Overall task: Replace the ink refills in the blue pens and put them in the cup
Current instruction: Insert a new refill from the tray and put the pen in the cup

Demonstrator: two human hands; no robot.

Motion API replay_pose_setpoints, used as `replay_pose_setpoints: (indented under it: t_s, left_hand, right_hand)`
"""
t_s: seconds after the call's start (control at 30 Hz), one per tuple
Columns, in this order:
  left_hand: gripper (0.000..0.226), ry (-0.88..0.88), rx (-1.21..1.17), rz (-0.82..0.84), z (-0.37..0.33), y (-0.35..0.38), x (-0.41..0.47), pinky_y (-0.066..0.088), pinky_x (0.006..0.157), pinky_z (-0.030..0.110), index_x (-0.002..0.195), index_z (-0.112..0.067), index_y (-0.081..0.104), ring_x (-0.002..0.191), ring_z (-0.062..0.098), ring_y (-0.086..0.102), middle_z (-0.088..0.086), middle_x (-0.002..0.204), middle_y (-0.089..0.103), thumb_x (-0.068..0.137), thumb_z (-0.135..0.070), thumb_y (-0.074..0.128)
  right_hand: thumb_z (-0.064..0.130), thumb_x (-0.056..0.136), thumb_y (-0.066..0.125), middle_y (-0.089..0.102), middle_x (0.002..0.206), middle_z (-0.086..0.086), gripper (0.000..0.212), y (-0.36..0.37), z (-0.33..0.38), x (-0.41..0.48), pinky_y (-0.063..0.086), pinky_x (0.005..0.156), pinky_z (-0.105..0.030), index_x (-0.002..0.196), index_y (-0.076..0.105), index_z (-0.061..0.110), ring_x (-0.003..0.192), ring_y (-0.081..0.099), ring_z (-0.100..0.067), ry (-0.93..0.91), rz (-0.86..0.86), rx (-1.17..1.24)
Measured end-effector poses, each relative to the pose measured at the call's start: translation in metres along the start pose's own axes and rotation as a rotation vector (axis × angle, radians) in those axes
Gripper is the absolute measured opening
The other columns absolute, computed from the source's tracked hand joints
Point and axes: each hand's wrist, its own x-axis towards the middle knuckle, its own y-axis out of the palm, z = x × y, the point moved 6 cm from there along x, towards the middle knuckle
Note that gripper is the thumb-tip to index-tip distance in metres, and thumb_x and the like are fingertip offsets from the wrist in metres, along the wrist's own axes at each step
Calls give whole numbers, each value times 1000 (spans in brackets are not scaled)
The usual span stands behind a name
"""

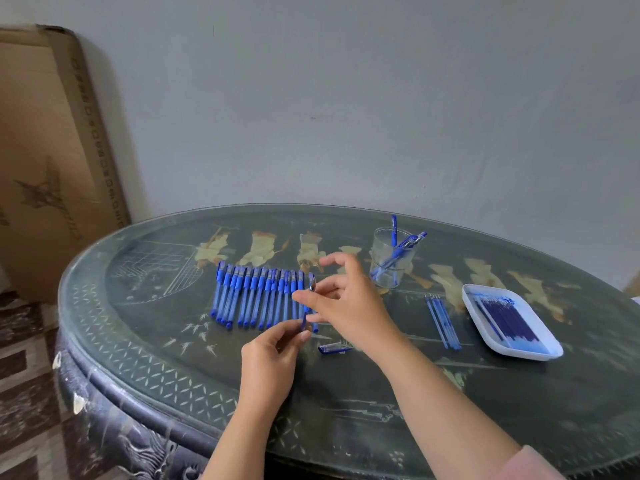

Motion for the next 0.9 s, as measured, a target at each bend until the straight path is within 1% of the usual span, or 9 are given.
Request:
replay_pose_setpoints:
  t_s: [0.07, 0.13, 0.23, 0.3, 0.4, 0.57, 0.7, 0.77, 0.9]
  left_hand:
    - [15, 9, 5, -3, 0, 0, 0, 41, 69, -1, 94, -22, 73, 73, -13, 62, -11, 81, 73, 82, -13, 76]
    - [16, 16, 11, -6, 0, 0, 0, 41, 70, 0, 95, -22, 73, 74, -11, 63, -10, 82, 74, 82, -14, 76]
    - [17, 13, 20, -3, 1, 0, 1, 43, 72, 1, 96, -22, 73, 75, -9, 64, -11, 84, 74, 82, -16, 76]
    - [17, 12, 20, 3, 1, 0, 1, 44, 72, 1, 95, -25, 72, 76, -9, 64, -12, 83, 73, 82, -15, 76]
    - [19, 16, 22, 18, -1, 1, 0, 44, 72, 1, 92, -29, 70, 78, -10, 64, -15, 84, 72, 82, -14, 76]
    - [17, 17, 18, 4, -2, -1, 0, 42, 70, 0, 91, -27, 71, 75, -11, 63, -13, 80, 72, 82, -13, 76]
    - [15, 27, 32, 1, -2, 1, 1, 42, 70, 0, 94, -21, 74, 73, -13, 62, -13, 78, 71, 81, -13, 76]
    - [15, 31, 37, 4, -1, 1, 1, 42, 70, 0, 94, -17, 75, 74, -12, 63, -13, 80, 72, 81, -11, 76]
    - [15, 38, 43, 7, -2, 1, 1, 43, 70, 1, 95, -17, 76, 76, -9, 63, -11, 83, 73, 82, -11, 76]
  right_hand:
    - [19, 89, 71, 68, 92, -2, 55, 2, -1, -1, 62, 73, -38, 135, 44, 32, 81, 72, -16, -17, 32, 35]
    - [15, 95, 61, 69, 96, -2, 48, 2, 1, -1, 62, 74, -35, 138, 48, 33, 86, 72, -14, -37, 50, 37]
    - [15, 97, 57, 69, 102, 0, 24, 1, 4, -2, 62, 72, -34, 120, 66, 19, 88, 71, -12, -62, 34, -23]
    - [18, 93, 64, 69, 96, -1, 11, 0, 1, -2, 62, 69, -37, 103, 66, 12, 82, 72, -12, -46, -3, -16]
    - [24, 84, 75, 68, 89, -5, 24, -1, -1, -1, 62, 67, -40, 95, 55, 15, 74, 72, -15, -16, -54, 2]
    - [19, 95, 62, 71, 97, 0, 31, 2, 0, -4, 61, 71, -32, 124, 58, 25, 77, 73, -14, -53, 21, 4]
    - [19, 93, 65, 69, 96, 0, 6, 0, -4, -4, 61, 69, -40, 97, 65, 16, 72, 73, -14, -43, -42, -21]
    - [24, 88, 71, 68, 90, -4, 17, -2, -4, -4, 61, 67, -42, 90, 56, 16, 68, 73, -15, -23, -78, -6]
    - [27, 95, 62, 70, 95, -3, 21, 0, -2, -5, 61, 73, -41, 115, 56, 23, 71, 73, -17, -34, -2, 40]
